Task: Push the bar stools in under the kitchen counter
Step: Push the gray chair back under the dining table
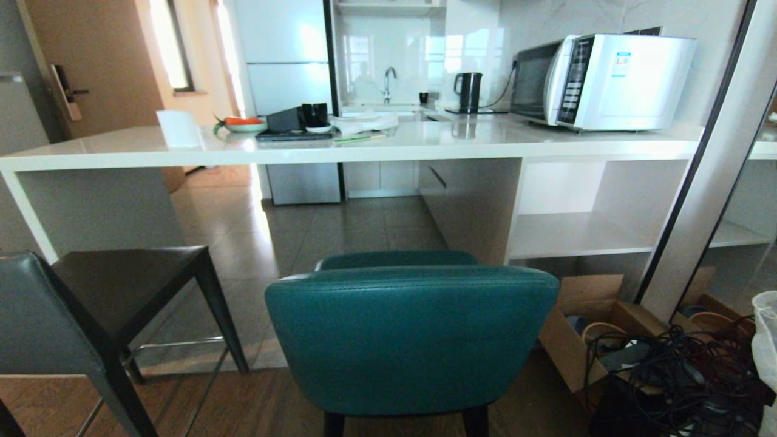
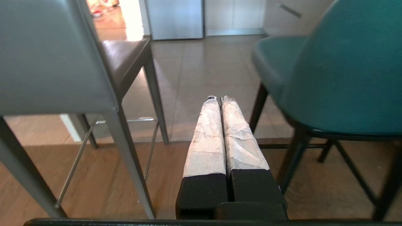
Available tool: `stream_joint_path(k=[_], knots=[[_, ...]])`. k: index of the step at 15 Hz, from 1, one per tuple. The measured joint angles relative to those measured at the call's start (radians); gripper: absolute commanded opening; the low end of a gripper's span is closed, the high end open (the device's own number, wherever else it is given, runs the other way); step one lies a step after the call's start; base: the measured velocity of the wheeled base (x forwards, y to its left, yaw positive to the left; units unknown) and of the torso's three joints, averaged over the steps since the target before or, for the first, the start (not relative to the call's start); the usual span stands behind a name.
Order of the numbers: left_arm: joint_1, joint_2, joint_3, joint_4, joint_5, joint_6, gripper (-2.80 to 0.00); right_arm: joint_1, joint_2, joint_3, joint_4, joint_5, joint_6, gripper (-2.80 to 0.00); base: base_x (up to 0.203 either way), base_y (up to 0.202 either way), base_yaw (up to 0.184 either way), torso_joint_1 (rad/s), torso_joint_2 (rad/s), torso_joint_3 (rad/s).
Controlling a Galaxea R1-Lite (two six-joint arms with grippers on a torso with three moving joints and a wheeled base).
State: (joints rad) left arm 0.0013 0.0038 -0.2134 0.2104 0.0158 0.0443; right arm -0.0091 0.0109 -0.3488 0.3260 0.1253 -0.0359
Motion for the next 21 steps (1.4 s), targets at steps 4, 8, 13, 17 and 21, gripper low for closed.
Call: stream_joint_path(k=[4, 8, 13, 17, 21], knots=[[0.000, -0.003, 0.178, -0.209, -0.001, -0.004, -2.80, 0.000, -0.010, 0.299, -0.282, -0.095, 0.006, -2.80, 0.000, 0.000, 0.000, 0.000, 0.00, 0.000], [0.000, -0.004, 0.210, -0.224, -0.020, 0.027, -2.80, 0.000, -0.010, 0.346, -0.330, -0.117, 0.009, -2.80, 0.000, 0.000, 0.000, 0.000, 0.00, 0.000], [0.000, -0.004, 0.213, -0.228, -0.026, 0.024, -2.80, 0.001, -0.010, 0.348, -0.330, -0.120, 0.011, -2.80, 0.000, 0.000, 0.000, 0.000, 0.00, 0.000], [-0.001, -0.004, 0.213, -0.228, -0.013, -0.045, -2.80, 0.001, -0.010, 0.349, -0.330, -0.121, 0.020, -2.80, 0.000, 0.000, 0.000, 0.000, 0.00, 0.000], [-0.001, -0.004, 0.213, -0.229, -0.013, -0.047, -2.80, 0.001, -0.010, 0.349, -0.330, -0.121, 0.020, -2.80, 0.000, 0.000, 0.000, 0.000, 0.00, 0.000]])
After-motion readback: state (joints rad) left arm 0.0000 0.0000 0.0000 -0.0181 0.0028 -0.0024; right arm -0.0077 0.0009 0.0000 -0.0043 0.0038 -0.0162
